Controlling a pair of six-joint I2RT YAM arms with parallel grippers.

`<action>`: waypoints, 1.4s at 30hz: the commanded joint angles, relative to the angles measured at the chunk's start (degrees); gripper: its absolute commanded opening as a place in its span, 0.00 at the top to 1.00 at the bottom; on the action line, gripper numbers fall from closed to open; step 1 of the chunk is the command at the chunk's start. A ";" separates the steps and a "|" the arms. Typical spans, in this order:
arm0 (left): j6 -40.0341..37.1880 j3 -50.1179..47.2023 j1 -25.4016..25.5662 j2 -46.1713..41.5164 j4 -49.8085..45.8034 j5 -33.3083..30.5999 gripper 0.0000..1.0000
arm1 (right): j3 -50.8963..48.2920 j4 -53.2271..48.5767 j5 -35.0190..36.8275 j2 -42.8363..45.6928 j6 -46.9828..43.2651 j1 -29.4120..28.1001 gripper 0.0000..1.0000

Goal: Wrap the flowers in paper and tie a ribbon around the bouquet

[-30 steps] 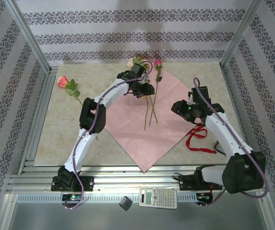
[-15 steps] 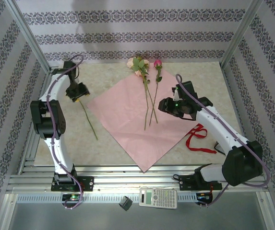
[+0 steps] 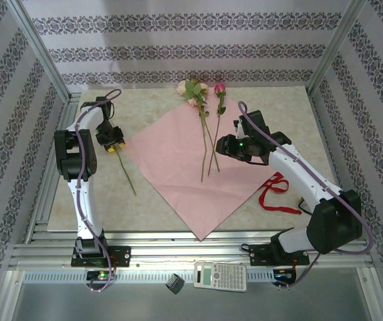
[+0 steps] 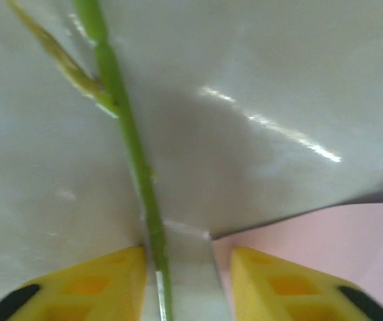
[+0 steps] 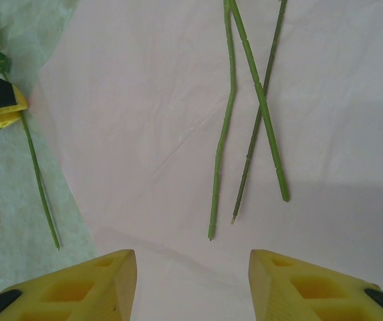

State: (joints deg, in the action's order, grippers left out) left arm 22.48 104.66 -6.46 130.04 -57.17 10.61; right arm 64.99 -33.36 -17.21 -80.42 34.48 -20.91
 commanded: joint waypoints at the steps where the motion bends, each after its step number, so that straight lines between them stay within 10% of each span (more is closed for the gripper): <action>1: -1.96 -0.32 0.13 1.77 0.56 -0.04 0.73 | 1.63 -0.91 0.95 -0.50 -0.33 -0.54 0.51; 16: -3.44 -4.63 0.97 -8.02 0.74 -2.44 1.00 | 3.74 -0.63 1.53 -2.79 -0.55 -0.20 0.51; 27: 5.51 -4.86 12.96 -21.02 13.71 18.74 1.00 | -0.54 0.84 0.03 -1.39 3.42 8.50 0.52; 34: 11.85 8.31 26.51 -7.87 28.70 29.54 1.00 | -1.49 0.10 -1.59 -0.71 5.04 12.48 0.52; 42: 17.06 30.51 30.58 13.55 34.28 31.77 1.00 | -2.67 0.41 -3.24 0.27 5.84 14.39 0.52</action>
State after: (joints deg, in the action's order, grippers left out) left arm 36.53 128.66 24.29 139.52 -26.94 39.90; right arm 63.11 -32.95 -19.00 -81.45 39.33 -7.20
